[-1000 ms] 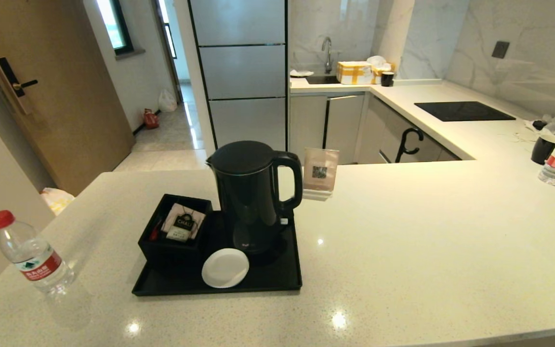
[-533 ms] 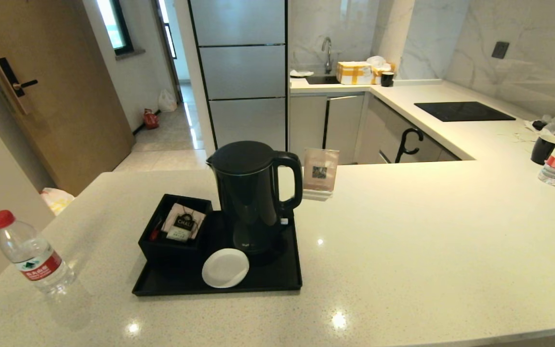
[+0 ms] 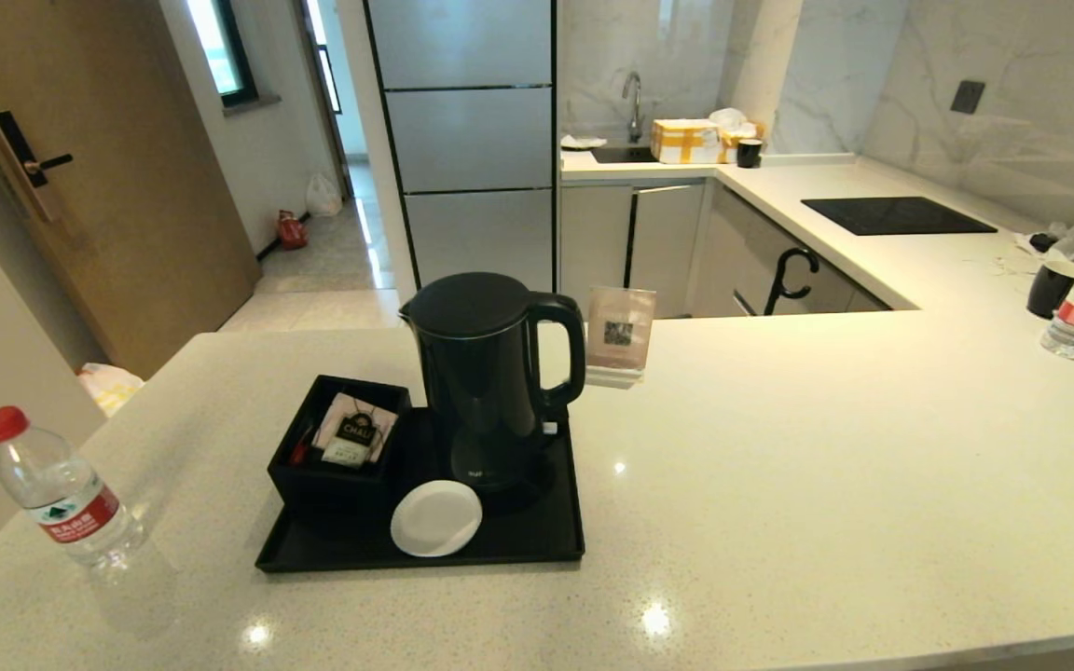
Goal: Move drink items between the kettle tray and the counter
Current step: Pick up the kettle
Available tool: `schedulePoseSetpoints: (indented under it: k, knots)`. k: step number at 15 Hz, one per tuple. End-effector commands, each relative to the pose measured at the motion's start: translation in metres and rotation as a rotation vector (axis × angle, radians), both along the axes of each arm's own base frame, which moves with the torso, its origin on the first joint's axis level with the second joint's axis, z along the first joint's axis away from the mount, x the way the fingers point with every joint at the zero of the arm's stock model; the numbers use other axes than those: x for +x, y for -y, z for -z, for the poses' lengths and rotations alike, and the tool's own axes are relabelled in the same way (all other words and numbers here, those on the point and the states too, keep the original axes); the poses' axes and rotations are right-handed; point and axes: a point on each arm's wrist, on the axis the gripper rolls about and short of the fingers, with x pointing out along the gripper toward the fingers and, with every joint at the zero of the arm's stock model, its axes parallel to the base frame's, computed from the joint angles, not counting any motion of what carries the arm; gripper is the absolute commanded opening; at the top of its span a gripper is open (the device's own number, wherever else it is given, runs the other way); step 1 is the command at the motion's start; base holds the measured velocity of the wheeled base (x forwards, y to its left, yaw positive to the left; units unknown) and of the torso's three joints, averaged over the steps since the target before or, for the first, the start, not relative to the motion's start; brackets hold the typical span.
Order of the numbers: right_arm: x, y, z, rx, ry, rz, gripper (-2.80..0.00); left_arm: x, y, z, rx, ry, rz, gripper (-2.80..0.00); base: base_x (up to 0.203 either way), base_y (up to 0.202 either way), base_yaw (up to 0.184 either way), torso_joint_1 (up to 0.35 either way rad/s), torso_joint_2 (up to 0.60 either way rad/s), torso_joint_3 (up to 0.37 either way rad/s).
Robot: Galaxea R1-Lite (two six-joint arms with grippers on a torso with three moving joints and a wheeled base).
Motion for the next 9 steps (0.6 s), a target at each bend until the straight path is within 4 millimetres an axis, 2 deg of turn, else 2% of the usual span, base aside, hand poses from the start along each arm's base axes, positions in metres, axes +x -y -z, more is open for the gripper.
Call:
schedulePoseSetpoints:
  k: [1,3,5,6,7,9]
  knots:
    - [0.0,0.0,0.0,-0.001,0.0,0.0,-2.8,0.001,0.0,0.011,0.002,0.041,-0.015,-2.8,0.0,0.0,0.0,0.0,0.0,0.0]
    - [0.0,0.0,0.0,-0.001,0.0,0.0,-2.8,0.025,-0.001,0.021,0.012,0.126,-0.051,-2.8,0.0,0.0,0.0,0.0,0.0,0.0]
    - [0.0,0.0,0.0,-0.001,0.0,0.0,-2.8,0.056,-0.002,0.047,0.02,0.223,-0.091,-2.8,0.0,0.0,0.0,0.0,0.0,0.0]
    - [0.0,0.0,0.0,-0.001,0.0,0.0,-2.8,0.062,-0.002,0.051,0.022,0.29,-0.111,-2.8,0.0,0.0,0.0,0.0,0.0,0.0]
    - [0.0,0.0,0.0,-0.001,0.0,0.0,-2.8,0.068,-0.002,0.06,0.02,0.297,-0.118,-2.8,0.0,0.0,0.0,0.0,0.0,0.0]
    - [0.0,0.0,0.0,-0.001,0.0,0.0,-2.8,0.071,-0.003,0.065,0.013,0.315,-0.127,-2.8,0.0,0.0,0.0,0.0,0.0,0.0]
